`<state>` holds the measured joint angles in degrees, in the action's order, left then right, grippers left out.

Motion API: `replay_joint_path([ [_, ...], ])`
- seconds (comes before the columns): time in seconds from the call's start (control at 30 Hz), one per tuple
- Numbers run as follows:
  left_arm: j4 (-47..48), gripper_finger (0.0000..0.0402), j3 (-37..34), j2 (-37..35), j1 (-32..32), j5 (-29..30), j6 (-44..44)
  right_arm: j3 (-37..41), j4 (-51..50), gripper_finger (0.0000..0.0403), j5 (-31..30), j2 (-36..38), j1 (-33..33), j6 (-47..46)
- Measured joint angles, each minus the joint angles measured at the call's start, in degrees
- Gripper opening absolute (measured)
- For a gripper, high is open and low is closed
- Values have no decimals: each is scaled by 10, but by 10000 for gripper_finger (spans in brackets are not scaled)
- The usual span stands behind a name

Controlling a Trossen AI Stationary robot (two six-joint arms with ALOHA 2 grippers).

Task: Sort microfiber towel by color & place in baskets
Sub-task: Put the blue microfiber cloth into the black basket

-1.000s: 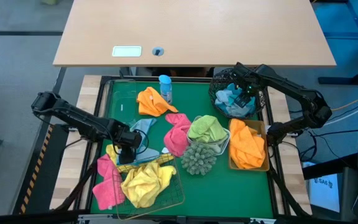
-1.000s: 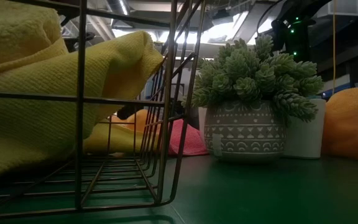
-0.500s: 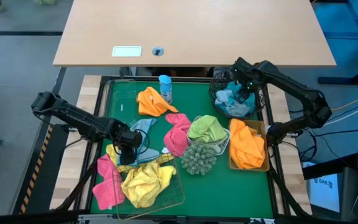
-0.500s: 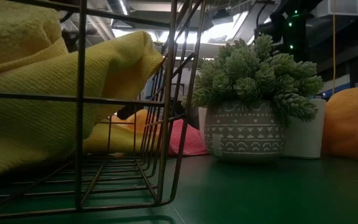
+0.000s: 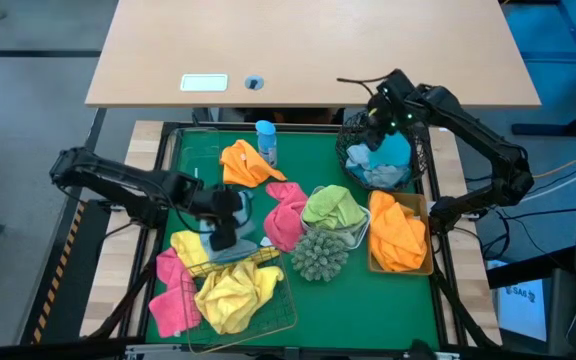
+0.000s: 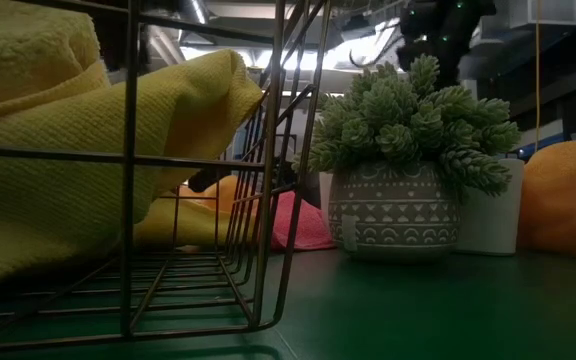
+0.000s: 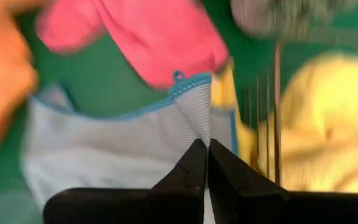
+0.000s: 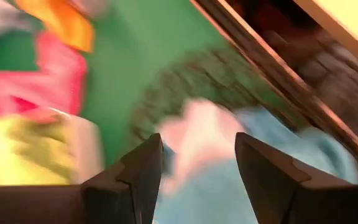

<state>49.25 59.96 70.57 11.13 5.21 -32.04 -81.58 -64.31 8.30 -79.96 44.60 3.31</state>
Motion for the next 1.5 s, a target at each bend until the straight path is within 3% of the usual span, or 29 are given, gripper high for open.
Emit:
replay_joint_path([
  [0.17, -18, 1, 56, 0, -36, 63, 42, 0, 89, 202, 130, 0, -2, 0],
  [0.27, -50, 0, 78, 0, -58, 82, 73, 0, 130, 202, 172, 0, -17, 0],
  [0.77, -308, 0, 87, 0, -147, 92, 177, 0, 303, 202, 182, -2, -212, 0],
  [0.93, -381, 0, 87, 0, -160, 89, 178, 0, 370, 202, 139, -2, -272, 0],
  [1.3, -487, 0, 87, 0, -166, 64, 192, 0, 457, 202, -61, -2, -366, -5],
  [1.5, -540, 0, 87, 3, -166, 20, 192, 0, 520, 202, -88, -2, -382, -4],
])
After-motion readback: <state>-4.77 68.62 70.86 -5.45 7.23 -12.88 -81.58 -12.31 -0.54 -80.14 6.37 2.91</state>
